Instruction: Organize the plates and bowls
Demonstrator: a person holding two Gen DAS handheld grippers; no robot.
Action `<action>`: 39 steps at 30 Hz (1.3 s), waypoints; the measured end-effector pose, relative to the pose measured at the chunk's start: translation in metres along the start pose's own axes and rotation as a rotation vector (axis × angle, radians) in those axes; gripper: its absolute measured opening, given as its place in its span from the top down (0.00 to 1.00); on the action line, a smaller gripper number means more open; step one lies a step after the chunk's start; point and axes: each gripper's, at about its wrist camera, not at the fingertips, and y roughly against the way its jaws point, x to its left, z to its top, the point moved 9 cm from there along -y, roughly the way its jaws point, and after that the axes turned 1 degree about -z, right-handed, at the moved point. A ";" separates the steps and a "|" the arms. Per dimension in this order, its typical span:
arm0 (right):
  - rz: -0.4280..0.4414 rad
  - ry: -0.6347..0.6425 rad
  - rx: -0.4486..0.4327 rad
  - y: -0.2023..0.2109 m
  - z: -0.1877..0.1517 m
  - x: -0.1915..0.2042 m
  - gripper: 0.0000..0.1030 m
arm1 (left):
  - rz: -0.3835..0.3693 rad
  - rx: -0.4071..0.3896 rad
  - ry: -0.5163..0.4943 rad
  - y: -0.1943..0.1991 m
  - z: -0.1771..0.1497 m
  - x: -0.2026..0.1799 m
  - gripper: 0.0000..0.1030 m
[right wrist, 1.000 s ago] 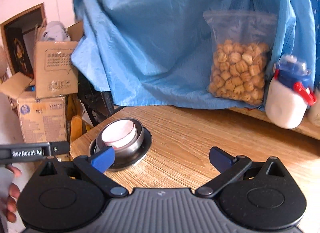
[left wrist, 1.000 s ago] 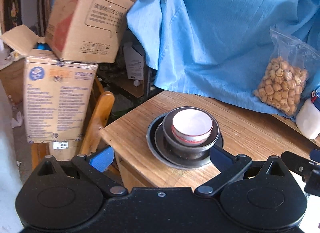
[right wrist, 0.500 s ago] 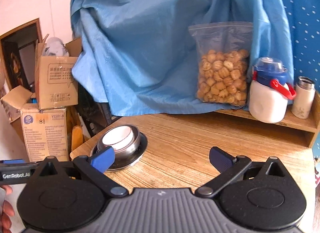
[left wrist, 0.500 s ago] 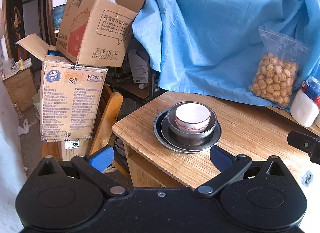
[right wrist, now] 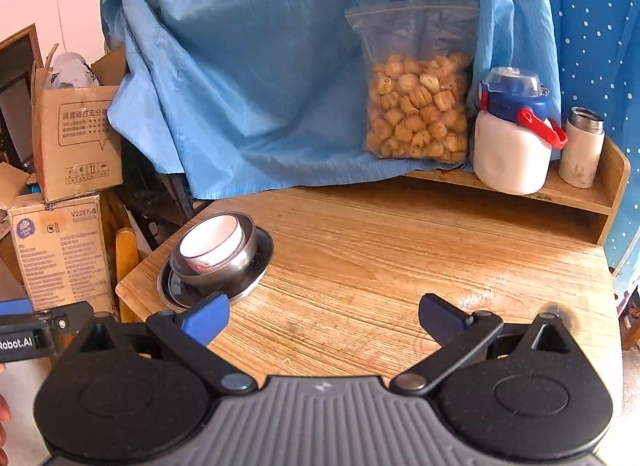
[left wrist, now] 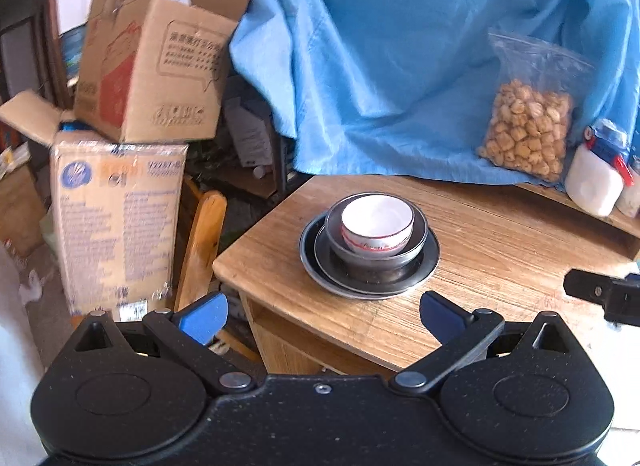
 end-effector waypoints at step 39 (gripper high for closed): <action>-0.021 0.052 0.065 -0.003 -0.023 0.016 0.00 | -0.043 0.042 0.001 -0.012 -0.025 0.023 0.01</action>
